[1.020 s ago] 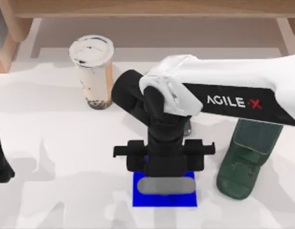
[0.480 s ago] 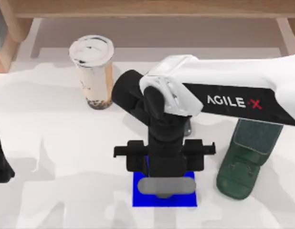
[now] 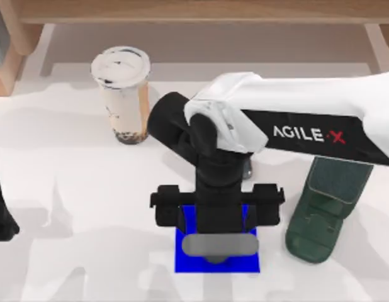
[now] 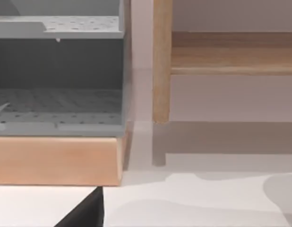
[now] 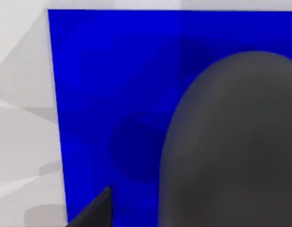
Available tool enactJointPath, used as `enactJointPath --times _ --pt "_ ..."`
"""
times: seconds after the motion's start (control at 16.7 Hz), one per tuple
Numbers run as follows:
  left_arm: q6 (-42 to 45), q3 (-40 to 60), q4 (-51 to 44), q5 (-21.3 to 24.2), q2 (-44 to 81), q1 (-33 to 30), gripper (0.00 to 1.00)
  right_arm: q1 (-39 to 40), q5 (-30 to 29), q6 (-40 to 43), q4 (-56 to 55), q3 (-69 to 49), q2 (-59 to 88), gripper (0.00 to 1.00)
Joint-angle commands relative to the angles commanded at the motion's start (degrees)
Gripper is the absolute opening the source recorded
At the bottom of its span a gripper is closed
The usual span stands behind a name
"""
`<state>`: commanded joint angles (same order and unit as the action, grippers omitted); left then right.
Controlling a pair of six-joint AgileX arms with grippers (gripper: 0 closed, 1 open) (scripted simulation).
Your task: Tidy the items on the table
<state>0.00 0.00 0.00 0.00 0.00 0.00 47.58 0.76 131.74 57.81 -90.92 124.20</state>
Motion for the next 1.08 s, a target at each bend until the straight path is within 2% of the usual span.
enactJointPath --times 0.36,0.54,0.72,1.08 --pt "0.0 0.0 0.0 0.0 0.0 0.0 1.0 0.0 0.02 -0.39 0.1 -0.36 0.08 1.0" --pt "0.0 0.0 0.0 0.0 0.0 0.0 1.0 -1.13 0.24 -5.1 1.28 -4.62 1.66 1.0" --pt "0.0 0.0 0.0 0.0 0.0 0.0 1.0 -3.16 0.51 -15.16 3.37 -12.79 6.12 1.0" --pt "0.0 0.0 0.0 0.0 0.0 0.0 1.0 -7.7 1.09 -46.3 8.13 -29.91 16.21 1.0"
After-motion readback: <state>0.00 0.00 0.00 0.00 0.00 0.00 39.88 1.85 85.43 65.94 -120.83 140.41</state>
